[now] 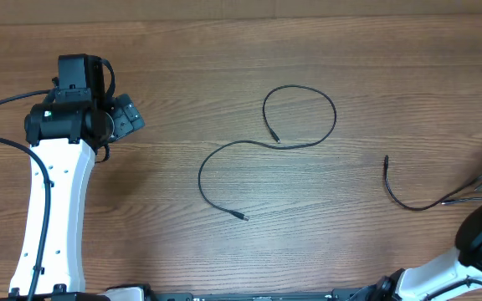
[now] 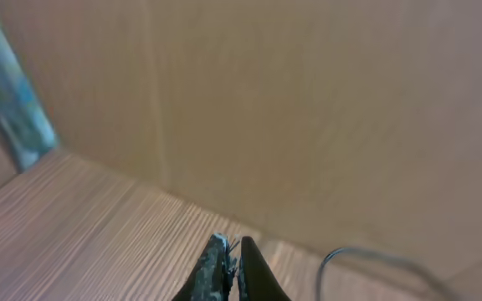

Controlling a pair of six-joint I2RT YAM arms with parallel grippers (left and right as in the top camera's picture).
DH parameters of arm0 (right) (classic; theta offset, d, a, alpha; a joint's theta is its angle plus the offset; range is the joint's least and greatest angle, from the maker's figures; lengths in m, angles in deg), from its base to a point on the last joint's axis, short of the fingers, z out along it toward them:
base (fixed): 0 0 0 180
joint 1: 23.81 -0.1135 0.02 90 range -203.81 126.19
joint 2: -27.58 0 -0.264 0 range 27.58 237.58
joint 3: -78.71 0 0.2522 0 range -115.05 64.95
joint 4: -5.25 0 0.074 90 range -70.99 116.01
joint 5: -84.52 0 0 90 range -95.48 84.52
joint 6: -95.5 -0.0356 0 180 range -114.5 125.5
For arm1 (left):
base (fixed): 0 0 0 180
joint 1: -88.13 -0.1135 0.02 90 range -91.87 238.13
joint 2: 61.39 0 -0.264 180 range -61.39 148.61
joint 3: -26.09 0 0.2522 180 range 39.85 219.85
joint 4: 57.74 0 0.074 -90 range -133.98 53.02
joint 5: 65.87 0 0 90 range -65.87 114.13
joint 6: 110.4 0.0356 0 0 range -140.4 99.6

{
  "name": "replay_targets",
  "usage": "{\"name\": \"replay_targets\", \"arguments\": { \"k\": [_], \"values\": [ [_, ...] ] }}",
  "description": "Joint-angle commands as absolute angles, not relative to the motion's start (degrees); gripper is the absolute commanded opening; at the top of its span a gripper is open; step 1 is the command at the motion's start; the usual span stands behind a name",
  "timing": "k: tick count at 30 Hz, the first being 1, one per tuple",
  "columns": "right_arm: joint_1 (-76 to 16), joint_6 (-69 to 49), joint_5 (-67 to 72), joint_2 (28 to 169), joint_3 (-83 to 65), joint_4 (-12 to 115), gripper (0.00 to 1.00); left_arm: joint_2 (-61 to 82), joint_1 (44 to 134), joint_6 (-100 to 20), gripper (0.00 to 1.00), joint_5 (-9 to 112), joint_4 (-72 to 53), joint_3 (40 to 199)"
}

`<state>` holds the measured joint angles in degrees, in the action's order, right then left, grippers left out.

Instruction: Untangle cables

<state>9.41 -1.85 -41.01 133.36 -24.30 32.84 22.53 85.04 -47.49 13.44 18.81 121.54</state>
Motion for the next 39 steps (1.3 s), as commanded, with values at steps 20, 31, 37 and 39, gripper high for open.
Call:
{"name": "replay_targets", "arguments": {
  "k": [20, 31, 37, 39],
  "values": [
    [13.1, -10.8, 20.5, 144.3, -24.9, 39.7, 1.00, 22.9, 85.1, -48.7, 1.00, 13.7, 18.8, 121.4],
    [13.1, -14.2, 27.6, 141.2, -24.9, 42.4, 1.00, 22.9, 85.1, -48.7, 1.00, 13.7, 18.8, 121.4],
    [13.4, -28.7, 32.0, 133.1, -24.9, 47.9, 1.00, 22.9, 85.1, -48.7, 1.00, 13.7, 18.8, 121.4],
    [13.4, -38.7, 41.1, 130.4, -24.9, 47.4, 1.00, 22.9, 85.1, -48.7, 1.00, 13.7, 18.8, 121.4]
  ]
}}
